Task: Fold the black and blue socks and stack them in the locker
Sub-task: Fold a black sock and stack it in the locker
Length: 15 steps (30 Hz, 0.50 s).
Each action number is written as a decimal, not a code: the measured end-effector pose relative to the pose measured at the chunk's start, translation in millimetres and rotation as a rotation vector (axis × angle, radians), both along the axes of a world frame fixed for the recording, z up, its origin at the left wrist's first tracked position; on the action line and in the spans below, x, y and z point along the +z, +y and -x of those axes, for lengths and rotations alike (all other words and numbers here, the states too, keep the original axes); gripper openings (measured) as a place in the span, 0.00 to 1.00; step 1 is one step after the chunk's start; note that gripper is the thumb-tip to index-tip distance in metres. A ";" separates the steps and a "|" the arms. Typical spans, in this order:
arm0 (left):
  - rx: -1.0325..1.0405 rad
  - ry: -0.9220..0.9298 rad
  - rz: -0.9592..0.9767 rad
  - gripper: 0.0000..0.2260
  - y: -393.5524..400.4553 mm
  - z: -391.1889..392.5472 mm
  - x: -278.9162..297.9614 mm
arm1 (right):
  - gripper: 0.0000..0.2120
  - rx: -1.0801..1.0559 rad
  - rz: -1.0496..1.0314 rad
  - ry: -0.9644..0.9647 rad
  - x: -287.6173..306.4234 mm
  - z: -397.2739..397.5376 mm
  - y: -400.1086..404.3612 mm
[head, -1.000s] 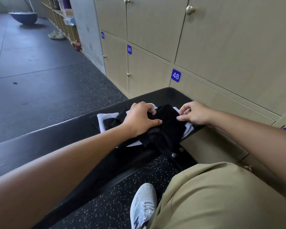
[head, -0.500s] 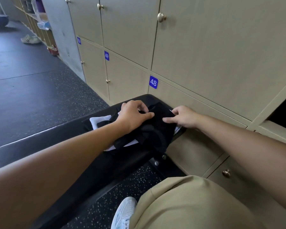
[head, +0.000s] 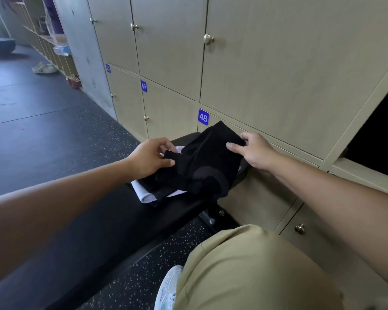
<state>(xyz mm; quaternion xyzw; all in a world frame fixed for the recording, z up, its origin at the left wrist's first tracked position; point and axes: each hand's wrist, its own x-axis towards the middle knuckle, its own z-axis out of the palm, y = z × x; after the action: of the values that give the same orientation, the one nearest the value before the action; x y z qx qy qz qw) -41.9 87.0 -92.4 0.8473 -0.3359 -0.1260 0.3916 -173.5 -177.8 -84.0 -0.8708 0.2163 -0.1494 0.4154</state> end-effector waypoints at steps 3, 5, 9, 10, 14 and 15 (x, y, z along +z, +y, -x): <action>0.029 -0.020 0.012 0.07 7.3 3.7 7.8 | 0.08 -0.010 -0.022 -0.067 7.6 12.2 2.2; 0.012 -0.036 0.012 0.06 11.4 5.6 16.9 | 0.08 -0.042 -0.047 -0.119 12.4 19.1 1.6; -0.002 -0.060 0.012 0.04 17.7 13.7 42.2 | 0.10 -0.121 -0.146 -0.187 18.8 32.1 -2.9; 0.002 -0.064 0.014 0.04 18.8 15.6 48.2 | 0.10 -0.135 -0.168 -0.195 20.4 35.3 -3.2; 0.038 -0.097 0.010 0.04 24.7 23.3 69.9 | 0.06 -0.190 -0.175 -0.221 25.1 41.2 -1.8; 0.044 -0.107 0.004 0.05 26.3 24.8 74.9 | 0.07 -0.193 -0.183 -0.228 25.4 40.6 -1.5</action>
<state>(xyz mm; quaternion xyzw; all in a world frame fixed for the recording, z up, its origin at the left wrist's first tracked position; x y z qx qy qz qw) -66.7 113.3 -17.5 0.8593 -0.3377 -0.0711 0.3775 -214.1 -179.4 -58.6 -0.7820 0.2634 -0.2661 0.4983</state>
